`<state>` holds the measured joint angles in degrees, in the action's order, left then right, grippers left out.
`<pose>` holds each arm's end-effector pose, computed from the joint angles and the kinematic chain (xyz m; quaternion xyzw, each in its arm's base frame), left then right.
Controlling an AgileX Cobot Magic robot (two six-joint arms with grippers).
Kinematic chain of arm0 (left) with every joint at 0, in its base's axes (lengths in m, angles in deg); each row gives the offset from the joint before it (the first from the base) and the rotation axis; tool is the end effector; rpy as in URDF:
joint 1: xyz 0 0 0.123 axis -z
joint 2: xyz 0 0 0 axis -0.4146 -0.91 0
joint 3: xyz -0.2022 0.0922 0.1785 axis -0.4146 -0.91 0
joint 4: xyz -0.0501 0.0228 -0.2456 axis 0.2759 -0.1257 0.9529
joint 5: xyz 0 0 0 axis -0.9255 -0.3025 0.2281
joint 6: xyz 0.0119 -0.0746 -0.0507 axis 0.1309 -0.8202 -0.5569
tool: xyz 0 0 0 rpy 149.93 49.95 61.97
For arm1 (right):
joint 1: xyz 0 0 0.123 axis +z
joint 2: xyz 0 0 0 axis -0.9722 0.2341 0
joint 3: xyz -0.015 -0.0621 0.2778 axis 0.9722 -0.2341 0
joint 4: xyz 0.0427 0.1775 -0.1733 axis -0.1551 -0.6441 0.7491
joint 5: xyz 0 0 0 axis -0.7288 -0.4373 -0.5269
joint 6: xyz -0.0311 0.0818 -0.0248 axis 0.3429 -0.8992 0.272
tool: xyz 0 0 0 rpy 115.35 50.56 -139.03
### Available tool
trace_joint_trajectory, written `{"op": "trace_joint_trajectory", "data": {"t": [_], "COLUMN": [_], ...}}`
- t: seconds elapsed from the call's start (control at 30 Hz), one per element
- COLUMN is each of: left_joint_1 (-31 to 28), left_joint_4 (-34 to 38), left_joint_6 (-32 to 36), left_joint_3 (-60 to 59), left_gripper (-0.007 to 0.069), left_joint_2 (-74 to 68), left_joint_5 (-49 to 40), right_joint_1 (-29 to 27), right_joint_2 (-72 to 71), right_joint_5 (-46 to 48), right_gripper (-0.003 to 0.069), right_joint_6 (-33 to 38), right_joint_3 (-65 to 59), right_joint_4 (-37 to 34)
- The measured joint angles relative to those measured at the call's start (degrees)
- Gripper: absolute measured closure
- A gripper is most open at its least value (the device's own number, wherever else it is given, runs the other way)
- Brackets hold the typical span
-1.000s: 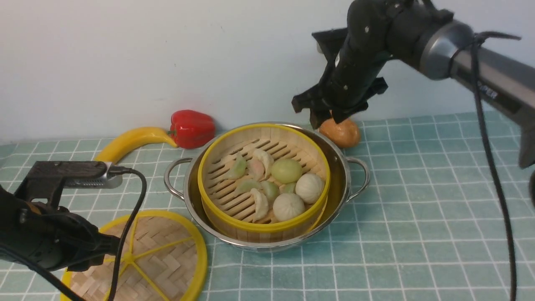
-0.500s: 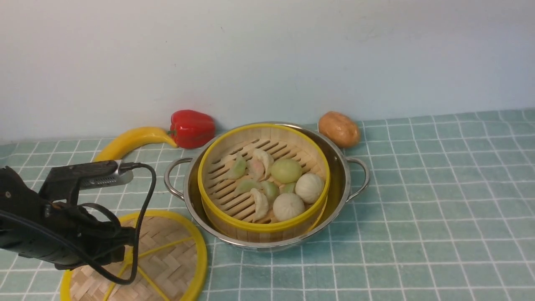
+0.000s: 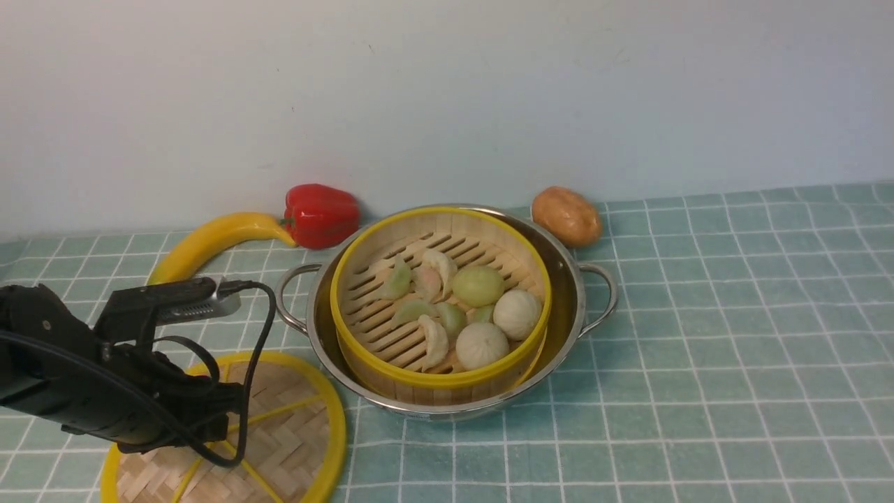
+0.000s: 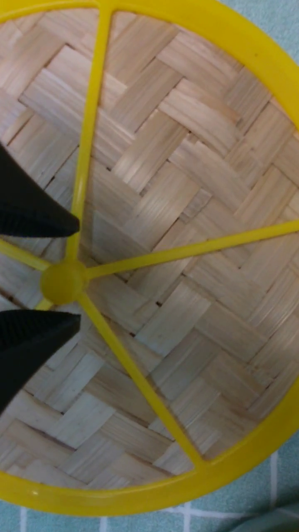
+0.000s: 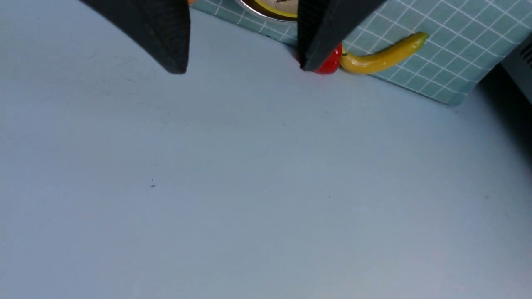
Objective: Place the steamer in the pot on the blue tablecloth, and put the lid on the steamer.
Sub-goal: 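Grasp the bamboo steamer lid lying on the table by its centre knob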
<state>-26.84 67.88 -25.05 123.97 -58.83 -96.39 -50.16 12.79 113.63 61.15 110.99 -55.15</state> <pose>0.2676 -0.0036 0.1676 -0.0327 0.9820 -0.0805 0.1676 0.2042 0.1051 0.5811 -0.1316 0.8124 0.1904 0.5352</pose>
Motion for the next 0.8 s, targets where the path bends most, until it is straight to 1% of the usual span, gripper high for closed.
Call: {"op": "trace_joint_trajectory", "data": {"t": [0.07, 0.27, 0.37, 0.5, 0.57, 0.6, 0.67, 0.77, 0.8], "left_joint_1": [0.0, 0.1, 0.1, -0.5, -1.9, -3.1, -4.3, -6.5, -6.5], "left_joint_4": [0.4, 2.2, 2.1, 0.2, -2.4, -5.0, -7.8, -17.3, -18.3], "left_joint_6": [0.1, 0.4, 0.4, 0.2, -1.4, -2.8, -4.8, -9.5, -9.7], "left_joint_3": [0.0, 0.1, 0.3, 2.3, 4.8, 7.1, 9.5, 17.4, 18.5], "left_gripper": [0.0389, 0.0504, 0.0505, 0.0505, 0.0505, 0.0505, 0.0505, 0.0505, 0.0505], "left_joint_2": [-0.5, -1.7, -1.7, -1.4, -0.6, 0.3, 1.1, 3.6, 3.7], "left_joint_5": [0.3, 1.2, 1.4, -1.6, -5.7, -9.2, -12.4, -20.9, -21.7], "right_joint_1": [0.0, 0.0, 0.0, 0.0, 0.0, 0.0, 0.0, 0.0, 0.0], "right_joint_2": [-0.4, -0.7, -0.8, -0.7, -0.8, -1.0, -1.2, -2.1, -2.3], "right_joint_5": [0.0, 0.0, 0.0, 0.0, 0.0, 0.0, 0.0, 0.0, 0.0], "right_gripper": [0.0295, 0.0295, 0.0295, 0.0295, 0.0295, 0.0295, 0.0295, 0.0295, 0.0295], "right_joint_6": [0.0, 0.1, 0.1, 1.3, 1.7, 1.8, 1.9, 1.9, 1.9], "right_joint_3": [0.0, -0.1, -0.1, -0.1, -0.1, -0.1, -0.2, -0.3, -0.4], "right_joint_4": [0.0, 0.0, 0.0, 0.0, 0.4, 1.1, 2.0, 4.4, 4.7]}}
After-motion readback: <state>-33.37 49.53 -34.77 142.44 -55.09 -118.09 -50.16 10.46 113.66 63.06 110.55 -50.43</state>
